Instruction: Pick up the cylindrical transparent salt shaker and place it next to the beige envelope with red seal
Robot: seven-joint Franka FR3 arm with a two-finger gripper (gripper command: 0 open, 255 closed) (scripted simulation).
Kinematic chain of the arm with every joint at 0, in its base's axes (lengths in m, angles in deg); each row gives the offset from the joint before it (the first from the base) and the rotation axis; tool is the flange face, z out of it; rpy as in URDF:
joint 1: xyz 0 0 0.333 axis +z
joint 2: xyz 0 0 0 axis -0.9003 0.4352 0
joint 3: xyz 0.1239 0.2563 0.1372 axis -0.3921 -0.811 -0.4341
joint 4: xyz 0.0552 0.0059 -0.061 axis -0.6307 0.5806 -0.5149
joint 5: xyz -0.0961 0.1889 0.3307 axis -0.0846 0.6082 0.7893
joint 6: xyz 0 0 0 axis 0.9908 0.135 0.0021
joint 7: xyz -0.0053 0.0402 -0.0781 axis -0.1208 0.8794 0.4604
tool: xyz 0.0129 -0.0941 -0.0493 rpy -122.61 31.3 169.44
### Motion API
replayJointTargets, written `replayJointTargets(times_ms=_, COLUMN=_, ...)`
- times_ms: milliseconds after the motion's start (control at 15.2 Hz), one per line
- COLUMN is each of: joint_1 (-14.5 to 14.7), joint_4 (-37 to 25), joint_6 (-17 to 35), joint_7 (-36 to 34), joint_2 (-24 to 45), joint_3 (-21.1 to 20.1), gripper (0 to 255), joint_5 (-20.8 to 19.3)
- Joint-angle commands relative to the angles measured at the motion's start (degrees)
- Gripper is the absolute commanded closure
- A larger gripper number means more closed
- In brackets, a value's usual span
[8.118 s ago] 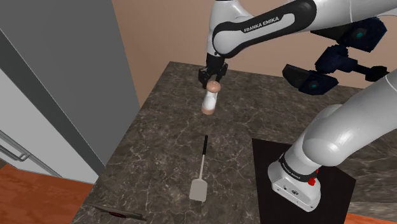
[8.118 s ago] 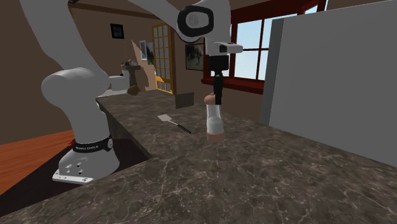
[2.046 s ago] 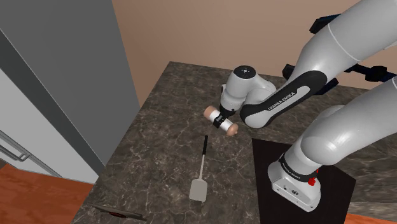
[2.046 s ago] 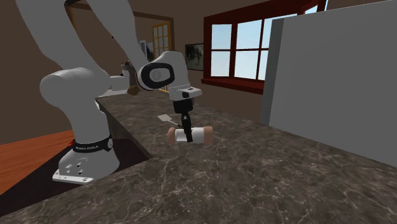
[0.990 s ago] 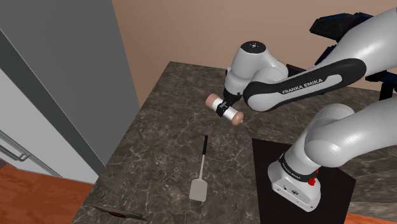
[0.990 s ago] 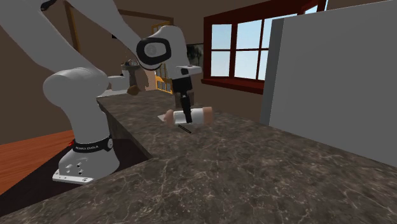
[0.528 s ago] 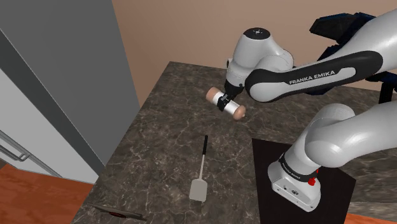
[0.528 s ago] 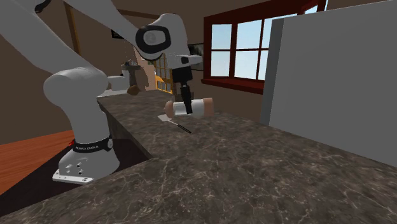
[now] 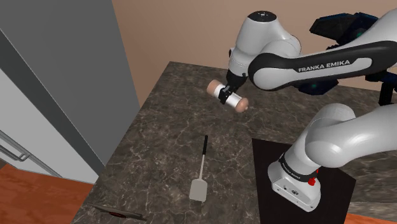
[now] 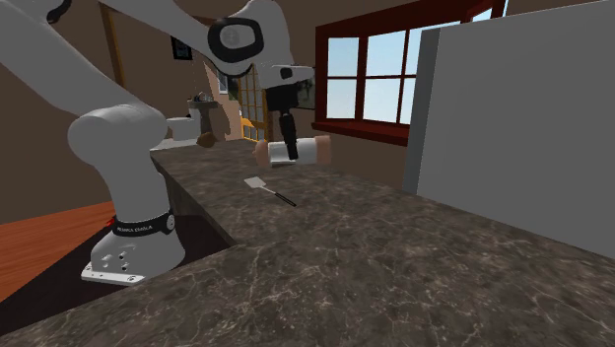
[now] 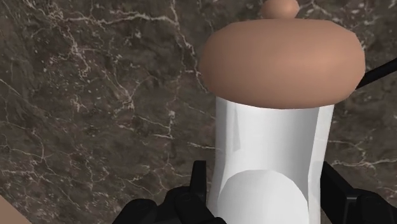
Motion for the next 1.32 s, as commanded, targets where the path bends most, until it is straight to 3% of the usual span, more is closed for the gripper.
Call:
replayJointTargets(times_ms=0, joint_1=0.1, joint_4=-1.1, joint_6=-2.0, joint_7=0.3, joint_2=-0.9, joint_3=0.1, gripper=255, joint_5=0.1)
replayJointTargets(times_ms=66, joint_1=0.1, joint_4=-1.4, joint_6=-2.4, joint_7=0.3, joint_2=-1.0, joint_3=0.2, gripper=255, joint_5=0.2)
replayJointTargets(times_ms=792, joint_1=8.9, joint_4=-4.9, joint_6=-6.3, joint_7=-16.5, joint_2=0.2, joint_3=-14.7, gripper=255, joint_5=8.1)
replayJointTargets(times_ms=1254, joint_1=11.4, joint_4=-11.6, joint_6=-7.6, joint_7=-27.3, joint_2=6.2, joint_3=-24.3, gripper=255, joint_5=10.8)
